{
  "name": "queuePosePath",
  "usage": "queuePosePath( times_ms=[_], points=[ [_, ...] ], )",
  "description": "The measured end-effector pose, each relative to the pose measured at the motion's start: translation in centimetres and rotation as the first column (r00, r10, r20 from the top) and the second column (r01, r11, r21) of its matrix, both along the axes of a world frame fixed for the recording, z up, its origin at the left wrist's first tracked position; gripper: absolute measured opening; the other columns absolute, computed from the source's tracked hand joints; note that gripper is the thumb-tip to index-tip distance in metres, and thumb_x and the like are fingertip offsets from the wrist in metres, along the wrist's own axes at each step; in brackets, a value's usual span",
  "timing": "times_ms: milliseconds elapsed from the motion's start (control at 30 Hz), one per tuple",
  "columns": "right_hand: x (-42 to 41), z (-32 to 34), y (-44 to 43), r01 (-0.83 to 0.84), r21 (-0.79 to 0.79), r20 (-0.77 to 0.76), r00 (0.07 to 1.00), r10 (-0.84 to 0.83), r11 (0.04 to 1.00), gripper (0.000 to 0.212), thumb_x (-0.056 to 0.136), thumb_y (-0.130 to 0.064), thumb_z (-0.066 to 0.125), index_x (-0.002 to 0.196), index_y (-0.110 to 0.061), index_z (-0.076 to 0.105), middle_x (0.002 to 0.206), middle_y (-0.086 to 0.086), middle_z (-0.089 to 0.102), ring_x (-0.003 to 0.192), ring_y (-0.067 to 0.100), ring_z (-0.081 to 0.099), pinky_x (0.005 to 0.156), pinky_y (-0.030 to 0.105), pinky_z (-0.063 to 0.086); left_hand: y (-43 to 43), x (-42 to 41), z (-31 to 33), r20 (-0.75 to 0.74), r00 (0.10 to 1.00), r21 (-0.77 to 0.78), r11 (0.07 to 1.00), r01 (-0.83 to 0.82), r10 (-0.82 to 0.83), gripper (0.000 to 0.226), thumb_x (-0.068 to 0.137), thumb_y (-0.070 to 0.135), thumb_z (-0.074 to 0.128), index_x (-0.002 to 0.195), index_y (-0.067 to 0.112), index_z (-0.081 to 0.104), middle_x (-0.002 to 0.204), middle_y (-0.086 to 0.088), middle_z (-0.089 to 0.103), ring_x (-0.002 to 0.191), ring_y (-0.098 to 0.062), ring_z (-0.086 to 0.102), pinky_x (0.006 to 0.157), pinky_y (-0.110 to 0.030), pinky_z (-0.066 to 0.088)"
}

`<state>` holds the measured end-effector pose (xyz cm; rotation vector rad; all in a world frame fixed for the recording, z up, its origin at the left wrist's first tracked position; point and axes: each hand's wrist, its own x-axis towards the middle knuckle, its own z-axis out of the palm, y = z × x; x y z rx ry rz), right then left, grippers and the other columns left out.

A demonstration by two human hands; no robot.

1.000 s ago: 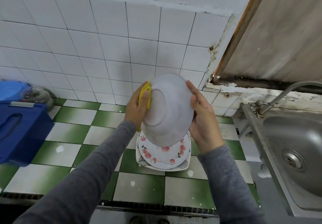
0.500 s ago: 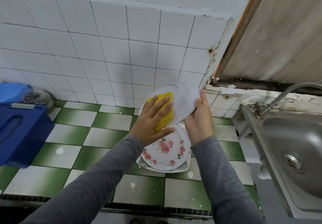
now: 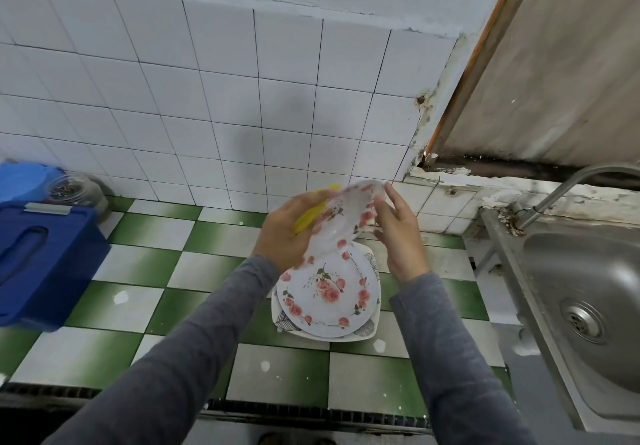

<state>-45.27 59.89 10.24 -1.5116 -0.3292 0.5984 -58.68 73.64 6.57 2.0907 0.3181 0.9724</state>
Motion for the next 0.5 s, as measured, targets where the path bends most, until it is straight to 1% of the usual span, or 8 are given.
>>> queuePosePath(
  times_ms=[33, 67, 133, 200, 267, 333, 433, 500],
  points=[
    [0.0, -0.7, -0.5, -0.022, -0.046, 0.094, 0.995, 0.026, 0.999, 0.048, 0.1, -0.038, 0.058, 0.147, -0.035, 0.047, 0.127, -0.015, 0.061, 0.104, -0.011, 0.061, 0.078, 0.012, 0.051, 0.0, -0.2, 0.1, 0.006, 1.0, -0.161, 0.987, -0.028, 0.029, 0.056, 0.094, 0.004, 0.062, 0.128, 0.049, 0.057, 0.114, 0.021, 0.065, 0.094, -0.023, 0.07, 0.075, -0.048, 0.062],
    [0.0, -1.5, -1.1, -0.032, -0.087, 0.166, 0.985, 0.047, 0.996, 0.047, 0.099, -0.041, 0.059, 0.145, -0.038, 0.048, 0.131, -0.017, 0.058, 0.111, -0.013, 0.058, 0.088, 0.014, 0.051, 0.0, -0.4, 0.3, 0.005, 0.998, -0.309, 0.949, -0.055, 0.06, 0.052, 0.097, 0.007, 0.059, 0.124, 0.051, 0.059, 0.11, 0.017, 0.067, 0.092, -0.031, 0.07, 0.072, -0.051, 0.062],
    [0.0, -3.2, -2.4, -0.044, -0.147, 0.216, 0.973, 0.075, 0.988, 0.047, 0.093, -0.052, 0.063, 0.139, -0.05, 0.051, 0.145, -0.013, 0.05, 0.135, 0.004, 0.045, 0.112, 0.038, 0.043, 0.2, -0.8, 0.7, 0.024, 0.994, -0.551, 0.831, -0.074, 0.105, 0.048, 0.098, 0.007, 0.058, 0.119, 0.05, 0.063, 0.11, 0.013, 0.067, 0.094, -0.032, 0.069, 0.071, -0.046, 0.063],
    [0.0, -4.4, -3.5, -0.075, -0.103, 0.176, 0.98, 0.092, 0.992, 0.047, 0.091, -0.048, 0.067, 0.135, -0.056, 0.053, 0.15, -0.008, 0.047, 0.139, 0.012, 0.043, 0.11, 0.047, 0.045, 0.5, -1.0, 1.0, 0.084, 0.99, -0.717, 0.696, -0.021, 0.116, 0.045, 0.096, 0.006, 0.061, 0.118, 0.045, 0.063, 0.114, 0.005, 0.068, 0.097, -0.026, 0.069, 0.073, -0.039, 0.062],
    [-0.2, -4.9, -4.2, -0.098, 0.007, 0.094, 0.991, 0.097, 0.995, 0.049, 0.094, -0.035, 0.068, 0.137, -0.053, 0.053, 0.148, -0.01, 0.048, 0.135, 0.019, 0.05, 0.102, 0.051, 0.052, 0.9, -1.2, 1.0, 0.125, 0.987, -0.824, 0.565, 0.046, 0.103, 0.047, 0.094, 0.006, 0.063, 0.122, 0.043, 0.061, 0.119, -0.003, 0.068, 0.095, -0.028, 0.07, 0.069, -0.039, 0.062],
    [-0.3, -5.0, -4.6, -0.092, 0.097, -0.009, 0.996, 0.093, 0.991, 0.051, 0.096, -0.025, 0.066, 0.139, -0.049, 0.052, 0.147, -0.004, 0.053, 0.129, 0.029, 0.057, 0.096, 0.058, 0.054, 0.9, -1.3, 0.9, 0.132, 0.988, -0.88, 0.469, 0.081, 0.076, 0.05, 0.093, 0.006, 0.063, 0.128, 0.042, 0.058, 0.122, -0.007, 0.067, 0.092, -0.03, 0.071, 0.063, -0.039, 0.062],
    [-0.3, -5.3, -4.9, -0.04, 0.172, -0.084, 0.995, 0.055, 0.984, 0.05, 0.1, -0.014, 0.059, 0.141, -0.042, 0.052, 0.145, 0.006, 0.055, 0.122, 0.034, 0.062, 0.092, 0.064, 0.053, 0.8, -1.0, 0.4, 0.123, 0.991, -0.903, 0.419, 0.092, 0.049, 0.051, 0.094, 0.008, 0.062, 0.13, 0.043, 0.055, 0.124, -0.011, 0.066, 0.092, -0.032, 0.071, 0.062, -0.039, 0.062],
    [-0.5, -5.1, -5.0, 0.006, 0.216, -0.122, 0.992, 0.021, 0.976, 0.05, 0.101, -0.008, 0.054, 0.144, -0.034, 0.051, 0.145, 0.005, 0.056, 0.122, 0.034, 0.063, 0.089, 0.061, 0.055, 0.6, -0.8, 0.3, 0.129, 0.991, -0.902, 0.418, 0.107, 0.023, 0.05, 0.094, 0.011, 0.063, 0.129, 0.045, 0.055, 0.126, -0.012, 0.065, 0.092, -0.033, 0.071, 0.064, -0.04, 0.062]
  ],
)
